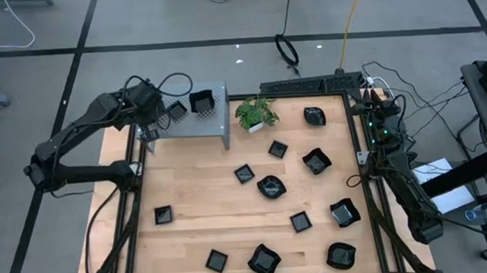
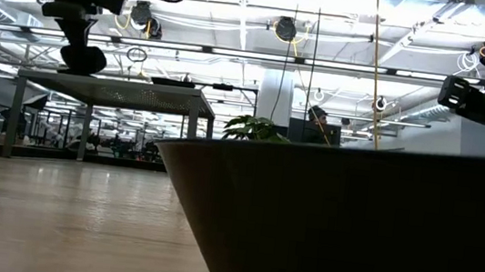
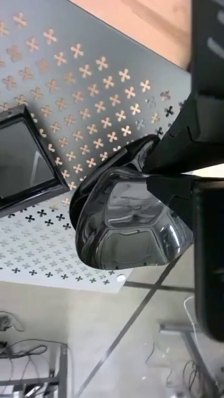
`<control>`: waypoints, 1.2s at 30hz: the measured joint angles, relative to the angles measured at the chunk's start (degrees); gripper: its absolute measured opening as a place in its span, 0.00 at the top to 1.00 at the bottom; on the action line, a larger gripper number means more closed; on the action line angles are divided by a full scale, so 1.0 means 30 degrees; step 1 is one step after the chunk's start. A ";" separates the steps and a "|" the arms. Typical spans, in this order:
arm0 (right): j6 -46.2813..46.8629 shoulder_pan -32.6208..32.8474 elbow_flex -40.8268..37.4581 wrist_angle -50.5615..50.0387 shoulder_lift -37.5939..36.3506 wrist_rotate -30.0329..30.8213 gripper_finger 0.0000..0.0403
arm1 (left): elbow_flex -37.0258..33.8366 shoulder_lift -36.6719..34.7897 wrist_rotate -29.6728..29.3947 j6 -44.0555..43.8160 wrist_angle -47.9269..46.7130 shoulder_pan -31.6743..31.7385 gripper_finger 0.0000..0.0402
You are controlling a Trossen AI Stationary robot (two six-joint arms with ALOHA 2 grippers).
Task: Pick & Place Mini shaped plates
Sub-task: Stack the black leaf shaped plate on top of the other black leaf shaped plate on the shelf
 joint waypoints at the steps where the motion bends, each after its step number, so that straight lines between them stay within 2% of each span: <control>1: 0.0000 0.0000 0.0004 0.0003 0.0000 0.0000 0.75 | 0.0000 0.0000 -0.0045 0.0328 0.0000 0.0000 0.95; 11: 0.0000 0.0000 -0.0003 0.0000 0.0000 0.0000 0.75 | 0.0000 0.0000 -0.0643 0.5798 0.0002 0.0000 0.95; 18: 0.0000 0.0000 -0.0004 0.0003 0.0000 0.0000 0.75 | 0.0000 0.0000 -0.0641 0.8576 -0.0308 0.0000 0.93; 28: 0.0000 0.0000 0.0004 0.0003 0.0000 0.0000 0.75 | 0.0000 0.0000 -0.0709 0.9863 -0.0817 0.0000 0.80; 36: 0.0000 0.0000 0.0004 -0.0001 0.0000 0.0000 0.75 | 0.0000 0.0000 -0.1654 0.9847 -0.0823 0.0000 0.79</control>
